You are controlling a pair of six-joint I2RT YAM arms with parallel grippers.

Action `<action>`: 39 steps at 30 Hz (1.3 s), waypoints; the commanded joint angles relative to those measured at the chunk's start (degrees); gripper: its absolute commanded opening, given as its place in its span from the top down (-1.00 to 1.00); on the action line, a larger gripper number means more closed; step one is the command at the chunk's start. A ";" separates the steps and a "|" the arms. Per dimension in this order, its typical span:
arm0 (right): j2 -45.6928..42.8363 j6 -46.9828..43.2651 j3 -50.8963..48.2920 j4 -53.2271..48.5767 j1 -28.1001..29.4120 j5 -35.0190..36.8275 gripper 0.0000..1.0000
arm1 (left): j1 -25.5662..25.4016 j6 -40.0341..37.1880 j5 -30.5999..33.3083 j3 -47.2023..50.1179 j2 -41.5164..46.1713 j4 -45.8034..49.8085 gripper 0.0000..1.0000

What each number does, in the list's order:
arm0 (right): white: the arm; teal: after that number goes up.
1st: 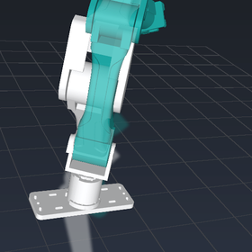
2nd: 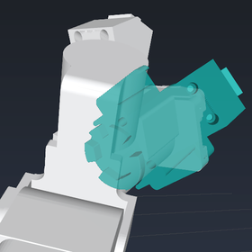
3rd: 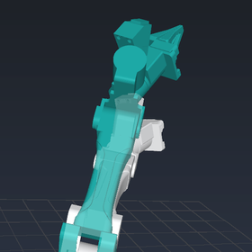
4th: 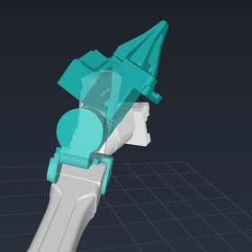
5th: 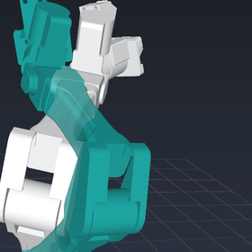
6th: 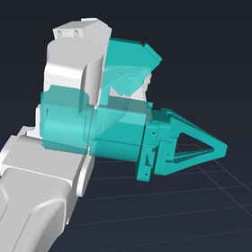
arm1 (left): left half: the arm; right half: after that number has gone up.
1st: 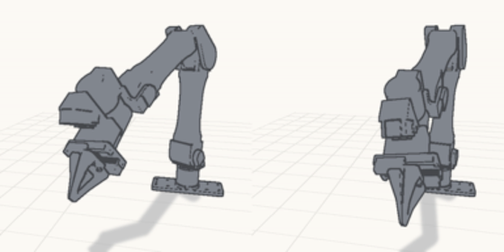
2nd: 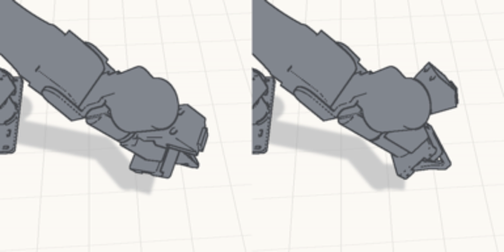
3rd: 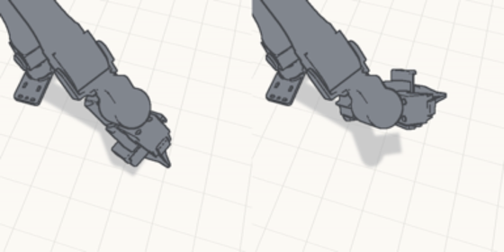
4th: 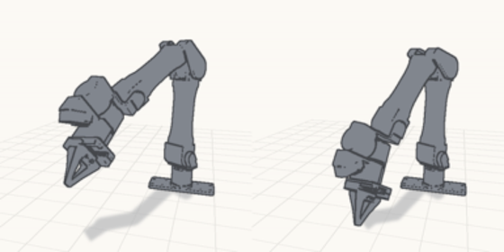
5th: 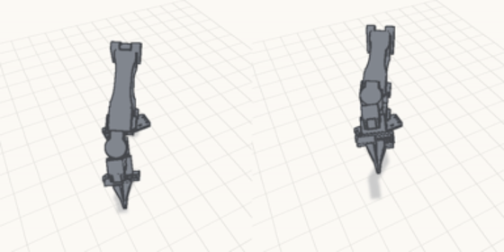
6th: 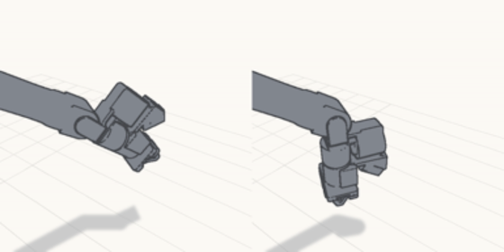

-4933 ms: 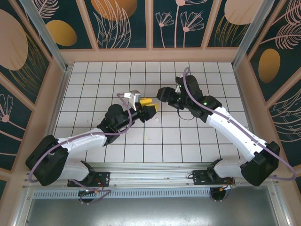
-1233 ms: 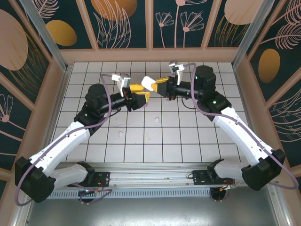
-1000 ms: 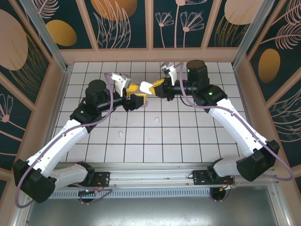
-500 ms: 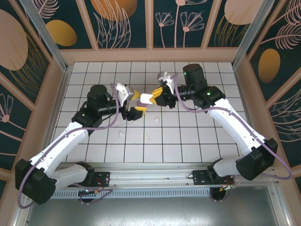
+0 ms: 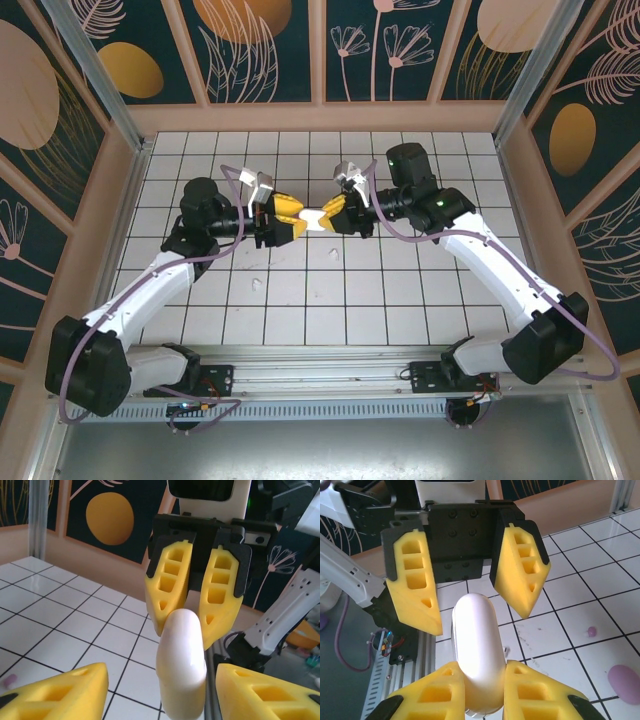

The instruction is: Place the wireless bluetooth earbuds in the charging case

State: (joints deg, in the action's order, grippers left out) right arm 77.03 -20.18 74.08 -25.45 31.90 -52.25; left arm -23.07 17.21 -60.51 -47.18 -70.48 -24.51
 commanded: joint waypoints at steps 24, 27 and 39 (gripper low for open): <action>0.83 3.41 -0.66 6.44 -0.18 -5.34 0.72 | -0.70 2.88 -3.51 -0.54 -3.17 -3.52 0.29; 0.84 2.57 -0.52 5.25 -0.18 -4.93 0.73 | -0.75 3.14 -3.39 -0.77 -2.87 -3.52 0.32; 0.57 2.04 -0.96 5.20 -0.22 -4.31 0.73 | -0.76 3.91 -0.57 -1.67 -2.31 -2.27 0.30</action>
State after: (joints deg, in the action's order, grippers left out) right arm 77.91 -17.21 73.43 -21.19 31.59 -54.00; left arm -23.70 20.45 -62.98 -47.44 -73.01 -26.59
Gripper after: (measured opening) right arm 0.174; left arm 0.378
